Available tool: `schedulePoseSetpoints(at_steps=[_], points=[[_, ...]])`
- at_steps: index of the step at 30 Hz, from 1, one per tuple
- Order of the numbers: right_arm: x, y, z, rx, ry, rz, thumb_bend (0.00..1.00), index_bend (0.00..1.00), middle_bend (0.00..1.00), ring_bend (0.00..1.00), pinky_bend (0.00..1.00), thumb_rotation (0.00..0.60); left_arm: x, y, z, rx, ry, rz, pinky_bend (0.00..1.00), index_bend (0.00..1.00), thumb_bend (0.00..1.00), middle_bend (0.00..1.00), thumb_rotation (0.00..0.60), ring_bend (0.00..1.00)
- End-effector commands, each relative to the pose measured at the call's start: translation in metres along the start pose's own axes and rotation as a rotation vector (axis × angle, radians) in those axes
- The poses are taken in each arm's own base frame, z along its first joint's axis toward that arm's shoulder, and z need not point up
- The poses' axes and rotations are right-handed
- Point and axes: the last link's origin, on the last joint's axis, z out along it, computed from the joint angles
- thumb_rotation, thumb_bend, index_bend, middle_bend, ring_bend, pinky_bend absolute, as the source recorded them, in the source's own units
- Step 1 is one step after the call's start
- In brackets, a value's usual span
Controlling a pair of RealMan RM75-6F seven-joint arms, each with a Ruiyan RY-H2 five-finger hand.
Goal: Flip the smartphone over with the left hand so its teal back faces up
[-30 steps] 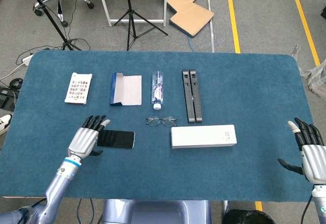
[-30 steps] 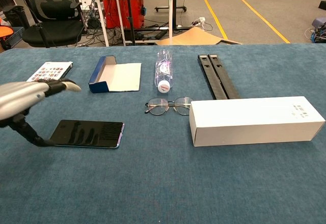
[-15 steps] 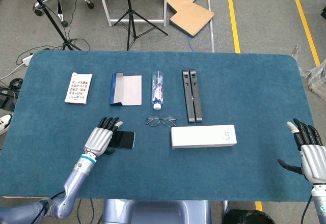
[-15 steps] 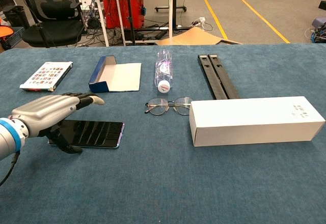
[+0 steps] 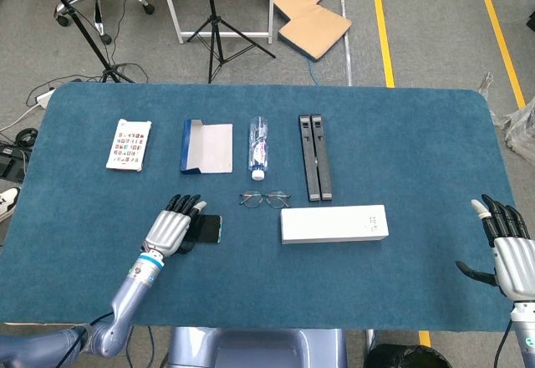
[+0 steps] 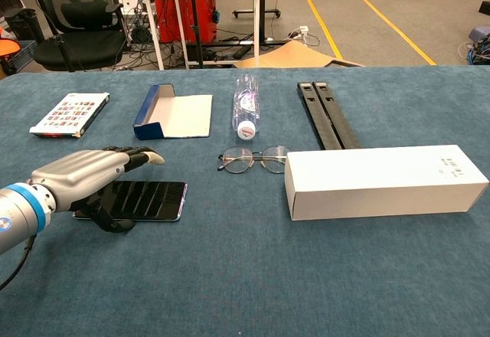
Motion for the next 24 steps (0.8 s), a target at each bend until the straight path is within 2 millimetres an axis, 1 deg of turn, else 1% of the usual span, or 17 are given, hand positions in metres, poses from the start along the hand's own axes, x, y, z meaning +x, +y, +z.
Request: schedulePoseSetpoints(at_steps=[1,5,13,15,17,20,22,24], points=[[0.000,0.000,0.000,0.001,-0.001,-0.001,0.00,0.01,0.00,0.00,0.00,0.600,-0.003,-0.001,0.001,0.004,-0.011,0.004,0.00,0.00,0.24,0.00,0.600,0.00],[-0.001,0.000,0.000,-0.003,-0.003,0.002,0.00,0.01,0.00,0.00,0.00,0.600,-0.011,-0.006,0.002,0.018,-0.041,0.009,0.00,0.00,0.25,0.00,0.600,0.00],[-0.001,0.000,0.001,-0.003,-0.006,0.006,0.00,0.01,0.00,0.00,0.00,0.600,-0.014,-0.006,0.000,0.001,-0.054,0.016,0.00,0.00,0.29,0.00,0.600,0.00],[-0.001,0.000,0.001,-0.003,-0.006,0.008,0.00,0.01,0.00,0.00,0.00,0.600,-0.013,-0.006,-0.002,-0.007,-0.049,0.015,0.04,0.03,0.33,0.02,0.600,0.03],[-0.001,0.000,0.001,-0.002,-0.007,0.009,0.00,0.01,0.00,0.00,0.00,0.600,-0.012,-0.006,-0.005,-0.016,-0.046,0.018,0.08,0.11,0.40,0.09,0.600,0.11],[-0.001,0.000,0.001,-0.002,-0.009,0.012,0.00,0.01,0.00,0.00,0.00,0.600,-0.012,-0.007,-0.012,-0.031,-0.054,0.035,0.12,0.20,0.47,0.15,0.600,0.17],[-0.001,0.000,0.001,-0.001,-0.010,0.013,0.00,0.01,0.00,0.00,0.00,0.600,-0.010,-0.008,-0.019,-0.043,-0.070,0.042,0.13,0.22,0.54,0.17,0.600,0.18],[-0.001,0.000,0.001,-0.001,-0.010,0.013,0.00,0.01,0.00,0.00,0.00,0.600,-0.008,-0.009,-0.022,-0.049,-0.076,0.051,0.13,0.22,0.60,0.17,0.600,0.18]])
